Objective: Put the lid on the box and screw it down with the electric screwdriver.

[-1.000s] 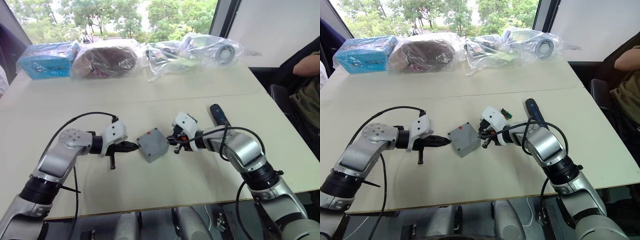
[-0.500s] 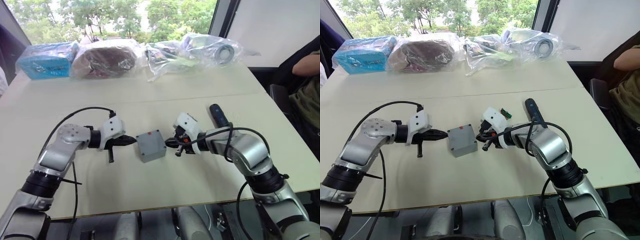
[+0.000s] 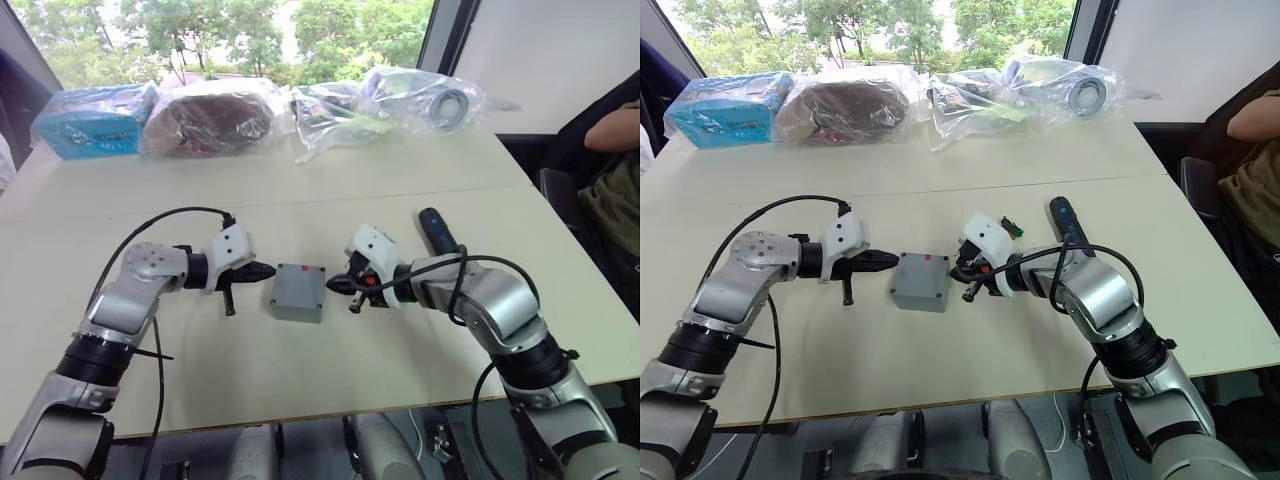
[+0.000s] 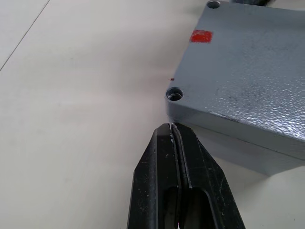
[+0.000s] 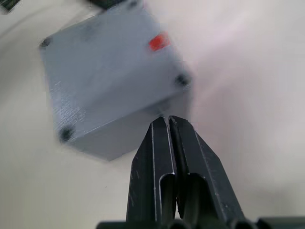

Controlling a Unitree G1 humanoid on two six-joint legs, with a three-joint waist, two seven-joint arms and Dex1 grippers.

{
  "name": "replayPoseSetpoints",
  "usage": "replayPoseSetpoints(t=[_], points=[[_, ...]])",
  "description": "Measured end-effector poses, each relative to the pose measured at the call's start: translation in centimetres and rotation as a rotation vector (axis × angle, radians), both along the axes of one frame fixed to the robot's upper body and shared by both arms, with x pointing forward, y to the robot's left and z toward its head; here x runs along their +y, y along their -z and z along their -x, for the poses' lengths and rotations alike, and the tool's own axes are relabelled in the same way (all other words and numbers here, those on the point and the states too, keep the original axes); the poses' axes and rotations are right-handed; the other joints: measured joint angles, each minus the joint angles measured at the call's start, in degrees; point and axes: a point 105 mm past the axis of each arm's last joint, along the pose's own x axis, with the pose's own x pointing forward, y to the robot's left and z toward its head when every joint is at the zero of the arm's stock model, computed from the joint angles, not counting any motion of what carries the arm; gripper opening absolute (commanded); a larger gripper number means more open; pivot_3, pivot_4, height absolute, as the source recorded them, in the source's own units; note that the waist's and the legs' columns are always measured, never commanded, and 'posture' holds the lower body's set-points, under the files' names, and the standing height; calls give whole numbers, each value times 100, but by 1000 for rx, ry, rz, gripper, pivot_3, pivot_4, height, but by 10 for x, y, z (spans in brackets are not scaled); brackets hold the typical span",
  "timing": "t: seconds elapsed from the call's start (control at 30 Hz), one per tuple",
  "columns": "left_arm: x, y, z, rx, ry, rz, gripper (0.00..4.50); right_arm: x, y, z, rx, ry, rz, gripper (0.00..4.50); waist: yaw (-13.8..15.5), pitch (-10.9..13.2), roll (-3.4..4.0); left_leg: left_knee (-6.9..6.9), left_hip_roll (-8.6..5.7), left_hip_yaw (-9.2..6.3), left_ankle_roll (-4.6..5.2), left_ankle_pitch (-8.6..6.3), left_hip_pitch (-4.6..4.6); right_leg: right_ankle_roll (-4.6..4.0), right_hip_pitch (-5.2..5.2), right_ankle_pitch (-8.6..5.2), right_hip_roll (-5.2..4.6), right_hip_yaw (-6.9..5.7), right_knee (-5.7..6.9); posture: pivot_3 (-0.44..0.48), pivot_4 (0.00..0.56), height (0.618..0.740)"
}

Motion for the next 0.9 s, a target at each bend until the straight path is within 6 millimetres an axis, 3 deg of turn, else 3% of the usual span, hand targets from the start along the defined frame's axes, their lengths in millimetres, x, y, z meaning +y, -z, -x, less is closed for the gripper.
replayPoseSetpoints(t=[0.13,0.23,0.33,0.43,0.6,0.9], points=[[13,-8,12,12,3,-17,0,-30,-34,-29,-225,195,-77,64,11,0,0,-1,1,0,0,0,-2,0,-2,0,-1,0,-1,0,150,740],[14,-26,19,3,9,22,0,-52,-49,-42,-344,297,-104,64,19,0,-1,1,-1,0,0,0,-3,0,3,0,-3,0,-3,0,150,740],[6,-40,22,-5,30,66,0,-64,-41,-46,-301,340,-120,64,21,0,-1,2,-2,0,0,0,-1,0,6,0,-3,0,-3,0,150,740],[-6,-57,23,-29,58,114,0,-73,-26,-50,-227,363,-130,670,10,0,-1,2,-2,-1,0,0,0,0,6,0,-2,0,-1,0,150,740],[-17,-70,26,-47,83,146,0,-79,-8,-56,-165,359,-131,2543,-9,0,0,-3,1,0,0,0,6,0,5,0,2,1,2,0,150,740],[-20,-71,24,-56,75,158,0,-81,25,-65,-70,365,-91,2543,3,0,0,-2,-1,1,0,0,4,0,6,0,1,2,0,0,150,740]])
